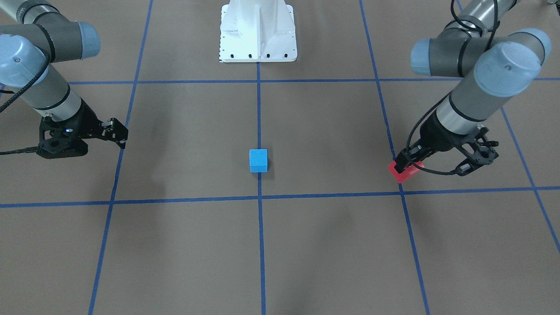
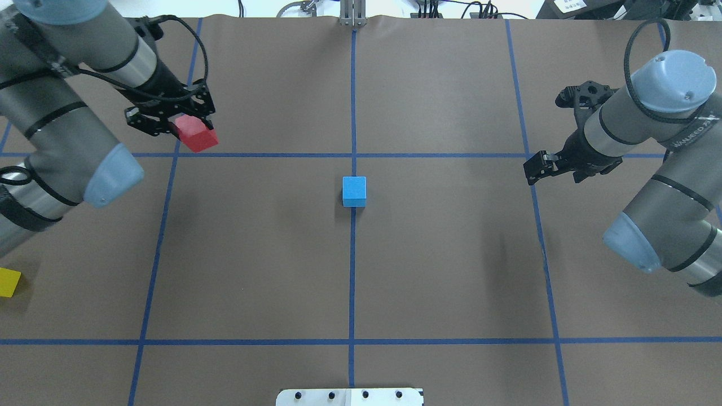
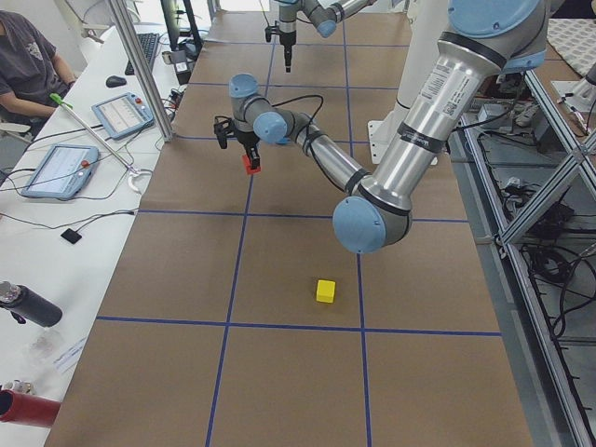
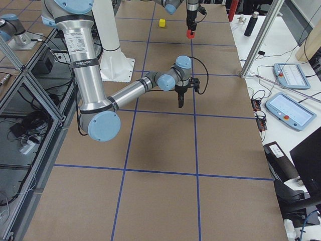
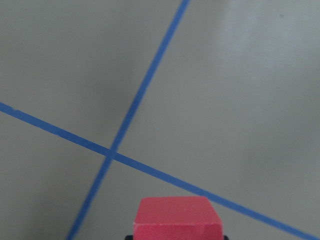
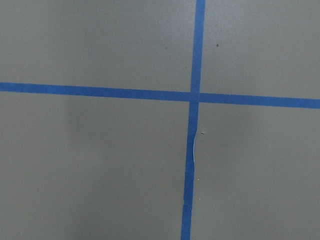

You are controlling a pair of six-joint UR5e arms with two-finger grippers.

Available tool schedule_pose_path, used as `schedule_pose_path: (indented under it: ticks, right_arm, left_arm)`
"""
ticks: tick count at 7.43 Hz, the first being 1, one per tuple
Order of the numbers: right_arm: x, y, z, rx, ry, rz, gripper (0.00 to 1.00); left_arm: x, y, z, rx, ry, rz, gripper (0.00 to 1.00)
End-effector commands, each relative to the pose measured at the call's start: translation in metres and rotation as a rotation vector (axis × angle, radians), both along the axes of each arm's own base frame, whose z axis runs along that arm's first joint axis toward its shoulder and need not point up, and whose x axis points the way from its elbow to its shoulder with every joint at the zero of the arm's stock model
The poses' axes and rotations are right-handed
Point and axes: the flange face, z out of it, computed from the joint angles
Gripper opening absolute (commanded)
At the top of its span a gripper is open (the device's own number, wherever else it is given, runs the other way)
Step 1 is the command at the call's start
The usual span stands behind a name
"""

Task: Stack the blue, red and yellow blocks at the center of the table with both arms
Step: 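Carry the red cube with the left gripper above the blue cube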

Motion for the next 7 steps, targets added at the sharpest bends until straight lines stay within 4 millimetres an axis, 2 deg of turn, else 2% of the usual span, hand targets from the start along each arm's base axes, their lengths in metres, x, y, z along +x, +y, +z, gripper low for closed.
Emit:
schedule_pose_path:
  ticks: [1, 2, 3, 4, 5, 6, 7]
  right_arm:
    - [0.006, 0.001, 0.004, -0.006, 0.003, 0.007, 0.99]
    - [0.017, 0.001, 0.012, -0.014, 0.010, 0.019, 0.99]
    - [0.032, 0.006, 0.016, -0.017, 0.010, 0.031, 0.99]
    - [0.046, 0.006, 0.024, -0.031, 0.014, 0.046, 0.99]
    - [0.052, 0.006, 0.031, -0.040, 0.021, 0.052, 0.99]
    - [0.052, 0.006, 0.031, -0.040, 0.022, 0.052, 0.99]
    - [0.051, 0.006, 0.033, -0.041, 0.024, 0.052, 0.99]
  left_arm:
    - [0.066, 0.030, -0.071, 0.113, -0.060, 0.076, 0.00]
    - [0.111, 0.042, -0.089, 0.199, -0.071, 0.188, 0.00]
    - [0.139, 0.023, -0.113, 0.250, -0.100, 0.218, 0.00]
    - [0.173, 0.019, -0.124, 0.254, -0.101, 0.244, 0.00]
    - [0.198, 0.012, -0.132, 0.276, -0.092, 0.266, 0.00]
    - [0.232, 0.020, -0.139, 0.305, -0.105, 0.316, 0.00]
    - [0.234, 0.020, -0.145, 0.330, -0.086, 0.312, 0.00]
